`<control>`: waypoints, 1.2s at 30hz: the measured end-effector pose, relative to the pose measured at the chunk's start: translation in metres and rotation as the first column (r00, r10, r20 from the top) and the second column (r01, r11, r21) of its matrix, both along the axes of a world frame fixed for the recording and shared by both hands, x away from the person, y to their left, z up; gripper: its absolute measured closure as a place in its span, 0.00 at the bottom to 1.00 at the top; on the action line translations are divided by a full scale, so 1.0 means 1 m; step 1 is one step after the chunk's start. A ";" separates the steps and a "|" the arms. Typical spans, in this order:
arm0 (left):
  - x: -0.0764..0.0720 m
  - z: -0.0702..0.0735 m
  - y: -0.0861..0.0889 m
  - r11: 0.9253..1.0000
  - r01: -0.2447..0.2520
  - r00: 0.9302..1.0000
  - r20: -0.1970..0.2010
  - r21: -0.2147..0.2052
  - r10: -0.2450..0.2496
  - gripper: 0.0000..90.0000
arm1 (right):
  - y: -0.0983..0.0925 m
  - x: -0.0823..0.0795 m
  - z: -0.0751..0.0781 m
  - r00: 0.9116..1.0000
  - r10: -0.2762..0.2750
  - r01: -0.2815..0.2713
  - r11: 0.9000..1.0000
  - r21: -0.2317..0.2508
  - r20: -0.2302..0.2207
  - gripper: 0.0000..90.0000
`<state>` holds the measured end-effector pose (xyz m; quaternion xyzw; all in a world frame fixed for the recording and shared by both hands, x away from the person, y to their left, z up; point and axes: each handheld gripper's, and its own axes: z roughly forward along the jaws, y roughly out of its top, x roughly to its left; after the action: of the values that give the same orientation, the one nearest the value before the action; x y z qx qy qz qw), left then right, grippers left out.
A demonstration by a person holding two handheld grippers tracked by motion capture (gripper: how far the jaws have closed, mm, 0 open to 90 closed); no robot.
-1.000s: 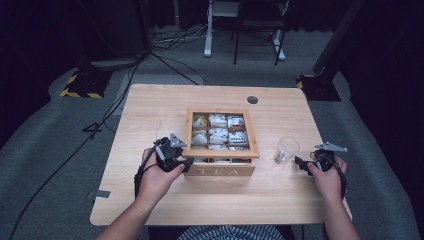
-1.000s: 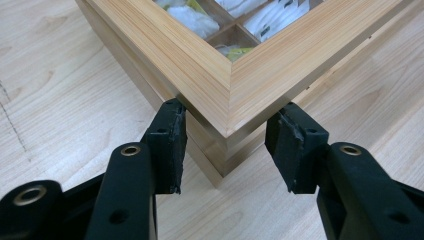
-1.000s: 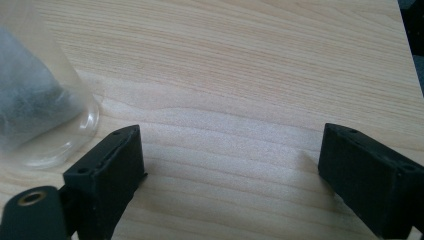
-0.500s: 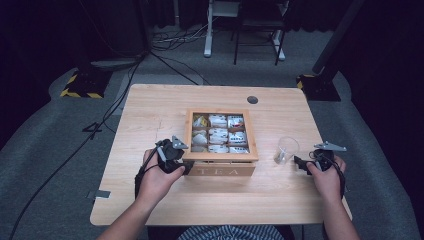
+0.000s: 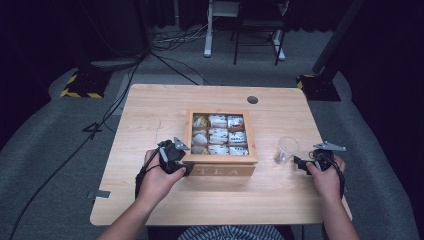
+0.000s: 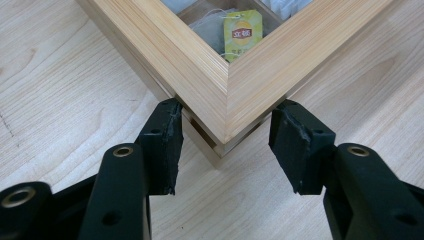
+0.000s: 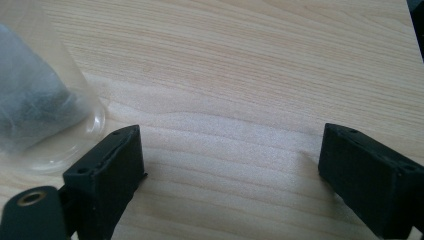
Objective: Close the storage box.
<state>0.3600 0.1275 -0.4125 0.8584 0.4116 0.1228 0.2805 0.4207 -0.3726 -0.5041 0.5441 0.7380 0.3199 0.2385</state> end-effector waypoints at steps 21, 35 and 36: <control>0.002 -0.007 -0.002 1.000 0.011 0.999 -0.035 0.029 -0.010 0.52 | 0.001 0.001 0.000 1.000 0.004 -0.004 1.000 0.001 0.000 0.12; -0.005 0.002 0.014 0.998 0.027 0.996 0.082 -0.060 -0.022 0.38 | 0.002 0.003 0.000 1.000 0.021 -0.021 1.000 -0.001 -0.002 0.12; -0.005 0.003 0.016 0.997 0.029 0.995 0.099 -0.075 -0.021 0.37 | 0.002 0.003 0.000 1.000 0.022 -0.022 1.000 0.001 -0.001 0.12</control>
<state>0.3546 0.1435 -0.4094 0.8450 0.3908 0.1456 0.3347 0.4234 -0.3705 -0.5042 0.5362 0.7440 0.3224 0.2344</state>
